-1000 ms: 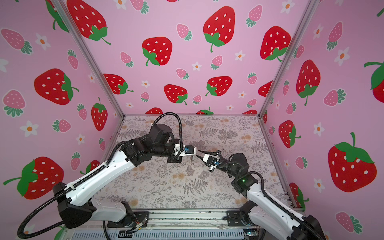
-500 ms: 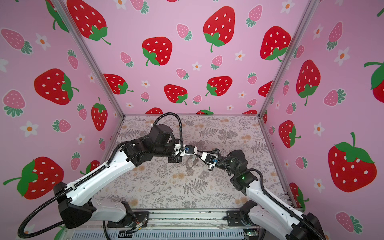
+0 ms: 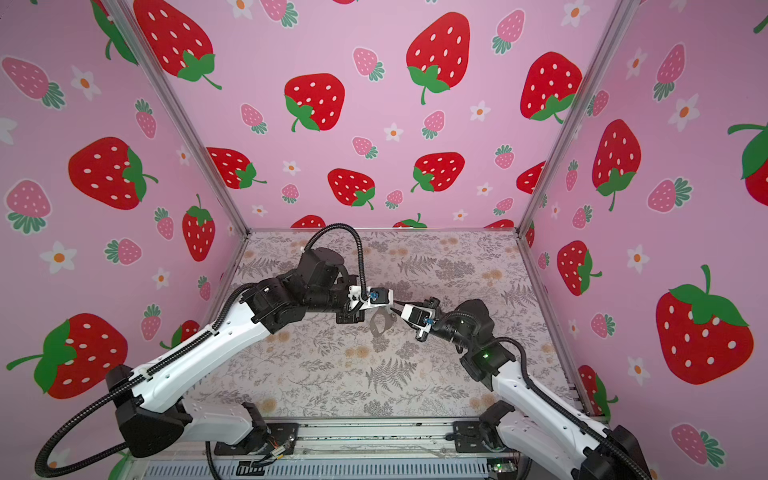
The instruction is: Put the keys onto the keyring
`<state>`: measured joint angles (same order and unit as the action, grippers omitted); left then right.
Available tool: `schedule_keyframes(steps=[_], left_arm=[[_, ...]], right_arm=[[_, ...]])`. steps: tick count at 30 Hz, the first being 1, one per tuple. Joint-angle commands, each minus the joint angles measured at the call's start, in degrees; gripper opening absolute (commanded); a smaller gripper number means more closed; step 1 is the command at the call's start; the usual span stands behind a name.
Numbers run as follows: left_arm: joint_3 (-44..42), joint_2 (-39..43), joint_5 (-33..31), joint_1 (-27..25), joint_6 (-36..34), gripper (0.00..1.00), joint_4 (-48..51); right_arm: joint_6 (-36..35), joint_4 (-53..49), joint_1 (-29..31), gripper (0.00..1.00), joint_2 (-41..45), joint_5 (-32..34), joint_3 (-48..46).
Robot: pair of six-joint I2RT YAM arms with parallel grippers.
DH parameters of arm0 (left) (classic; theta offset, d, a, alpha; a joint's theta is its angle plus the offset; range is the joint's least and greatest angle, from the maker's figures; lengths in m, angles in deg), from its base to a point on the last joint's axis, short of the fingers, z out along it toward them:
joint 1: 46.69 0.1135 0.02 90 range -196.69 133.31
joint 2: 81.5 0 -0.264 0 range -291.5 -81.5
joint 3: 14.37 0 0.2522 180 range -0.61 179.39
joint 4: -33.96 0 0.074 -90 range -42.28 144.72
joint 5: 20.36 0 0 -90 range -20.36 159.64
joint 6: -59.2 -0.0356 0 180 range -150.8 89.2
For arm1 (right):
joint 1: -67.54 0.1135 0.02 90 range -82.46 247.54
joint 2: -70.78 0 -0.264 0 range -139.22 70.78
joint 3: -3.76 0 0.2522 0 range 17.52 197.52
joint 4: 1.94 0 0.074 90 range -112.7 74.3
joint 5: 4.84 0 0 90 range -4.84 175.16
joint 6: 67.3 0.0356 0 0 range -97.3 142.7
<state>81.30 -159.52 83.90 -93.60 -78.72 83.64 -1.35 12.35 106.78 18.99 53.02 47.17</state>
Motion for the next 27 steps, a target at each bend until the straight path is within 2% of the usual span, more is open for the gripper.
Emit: schedule_keyframes(steps=[1,27], left_arm=[[-0.26,1.14,-0.28,0.09,0.13,0.0,-1.72],[0.26,-0.55,-0.16,-0.02,0.11,0.0,-2.38]], right_arm=[[-0.88,-0.22,0.04,0.2,0.35,-0.24,0.93],[3.83,6.14,0.02,0.17,-2.3,-0.47,1.29]])
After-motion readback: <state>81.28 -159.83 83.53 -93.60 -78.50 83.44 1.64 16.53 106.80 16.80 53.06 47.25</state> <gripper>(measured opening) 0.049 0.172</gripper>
